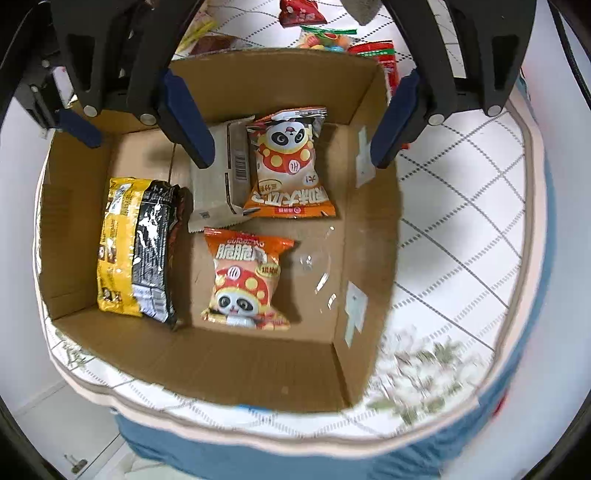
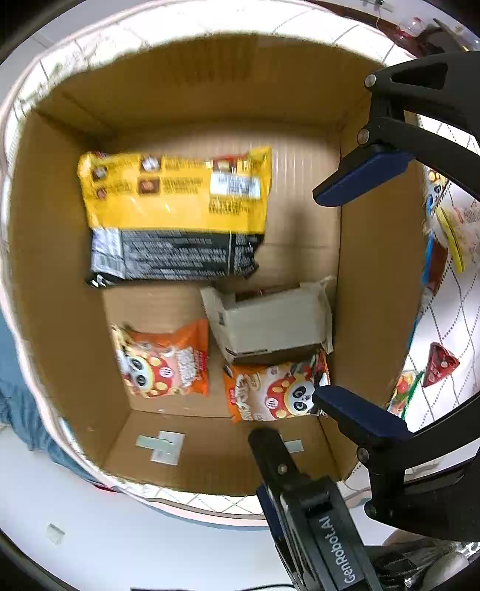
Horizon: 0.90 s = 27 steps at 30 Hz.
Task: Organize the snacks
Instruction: 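Lower both held snacks into the box and open both grippers, then grasp the red packet with left gripper while right grasps clear bread bag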
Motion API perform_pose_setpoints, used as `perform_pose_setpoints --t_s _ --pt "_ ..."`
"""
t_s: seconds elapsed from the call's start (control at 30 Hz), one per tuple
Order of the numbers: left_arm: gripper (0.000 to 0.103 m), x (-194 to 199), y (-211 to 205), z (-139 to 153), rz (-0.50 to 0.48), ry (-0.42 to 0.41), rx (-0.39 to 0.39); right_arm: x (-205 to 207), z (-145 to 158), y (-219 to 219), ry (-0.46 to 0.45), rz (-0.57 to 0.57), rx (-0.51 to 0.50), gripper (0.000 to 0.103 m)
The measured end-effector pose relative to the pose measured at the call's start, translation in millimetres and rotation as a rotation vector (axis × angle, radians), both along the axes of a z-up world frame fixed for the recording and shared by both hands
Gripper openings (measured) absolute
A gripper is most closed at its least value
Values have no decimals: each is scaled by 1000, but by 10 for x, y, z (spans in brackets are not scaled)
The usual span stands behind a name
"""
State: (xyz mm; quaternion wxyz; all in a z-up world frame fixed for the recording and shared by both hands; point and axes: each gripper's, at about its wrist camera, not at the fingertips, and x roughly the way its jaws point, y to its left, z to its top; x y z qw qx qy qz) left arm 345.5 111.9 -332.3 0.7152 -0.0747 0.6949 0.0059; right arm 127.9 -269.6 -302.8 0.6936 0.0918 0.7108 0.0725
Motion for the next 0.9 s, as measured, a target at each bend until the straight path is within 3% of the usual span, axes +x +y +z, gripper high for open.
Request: perform_pose_setpoints --t_s 0.07,0.57,0.9 --pt "95 -46 -18 108 -1 -34 -6 -85 117 -99 -50 -3 -33 99" --pt "95 -618 -229 1081 -34 -284 86 -665 1113 -165 -290 -33 -135 100" --pt "95 -990 -230 1508 -11 -357 74 -1065 1638 -157 -373 -36 -132 100"
